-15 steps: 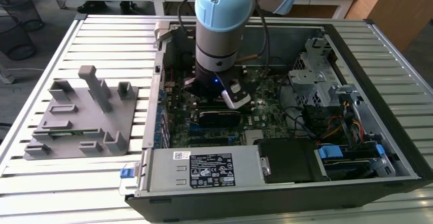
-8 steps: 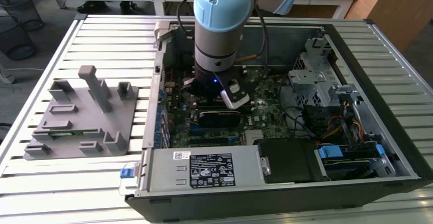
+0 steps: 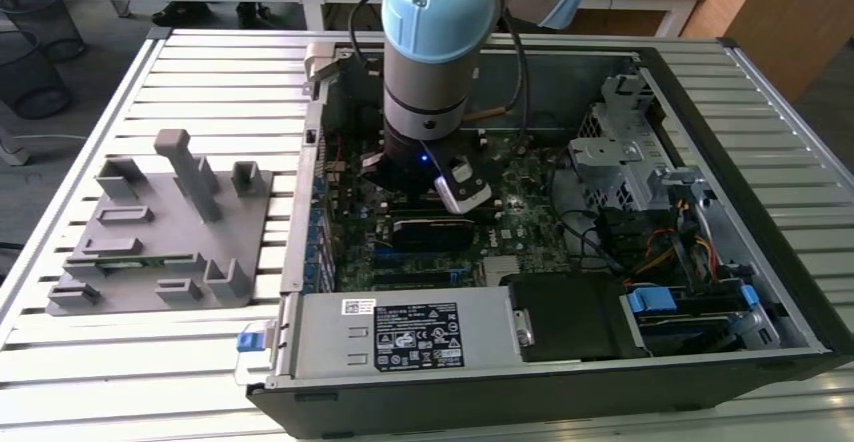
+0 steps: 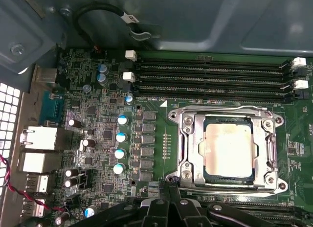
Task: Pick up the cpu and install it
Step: 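Install the second cpu locking lever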
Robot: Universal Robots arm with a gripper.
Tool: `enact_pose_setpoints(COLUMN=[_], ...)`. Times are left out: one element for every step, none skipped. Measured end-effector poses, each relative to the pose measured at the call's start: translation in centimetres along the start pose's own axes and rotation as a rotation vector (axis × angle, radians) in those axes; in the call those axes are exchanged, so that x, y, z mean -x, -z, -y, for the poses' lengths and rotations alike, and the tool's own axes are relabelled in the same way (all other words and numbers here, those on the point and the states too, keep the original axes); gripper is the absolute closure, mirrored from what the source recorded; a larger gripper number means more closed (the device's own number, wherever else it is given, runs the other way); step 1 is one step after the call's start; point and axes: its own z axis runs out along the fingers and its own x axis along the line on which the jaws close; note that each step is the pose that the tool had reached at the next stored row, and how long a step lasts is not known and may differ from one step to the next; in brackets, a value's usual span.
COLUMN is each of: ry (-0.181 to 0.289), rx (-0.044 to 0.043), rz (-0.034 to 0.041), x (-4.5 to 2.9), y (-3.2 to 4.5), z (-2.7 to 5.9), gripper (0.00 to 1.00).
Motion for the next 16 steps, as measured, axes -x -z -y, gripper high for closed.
enact_pose_setpoints(ry=[0.0, 0.0, 0.0, 0.0, 0.0, 0.0, 0.0, 0.0, 0.0, 0.0, 0.0, 0.0, 0.0, 0.0, 0.0, 0.0], rx=[0.0021, 0.0044, 0.0056, 0.0064, 0.007, 0.0072, 0.0074, 0.0072, 0.007, 0.007, 0.0073, 0.0076, 0.0078, 0.0079, 0.0079, 0.0078], rz=[0.0, 0.0, -0.0003, -0.0002, 0.0001, 0.0001, 0.0002, 0.0002, 0.0001, 0.0001, 0.0002, 0.0003, 0.0005, 0.0005, 0.0005, 0.0004], x=[-0.01, -0.01, -0.03, -0.02, 0.0, 0.0, 0.0, -0.02, -0.02, -0.02, -0.03, -0.03, -0.03, -0.03, -0.04, -0.04], y=[0.01, 0.01, 0.05, 0.07, 0.07, 0.09, 0.09, 0.12, 0.13, 0.14, 0.14, 0.15, 0.16, 0.16, 0.16, 0.17], z=[-0.01, -0.02, -0.01, -0.03, -0.08, -0.08, -0.09, -0.09, -0.09, -0.11, -0.12, -0.13, -0.14, -0.14, -0.14, -0.14], gripper=[0.89, 0.89, 0.89, 0.89, 0.89, 0.89, 0.89, 0.89, 0.89, 0.89, 0.89, 0.89, 0.89, 0.89, 0.89, 0.89])
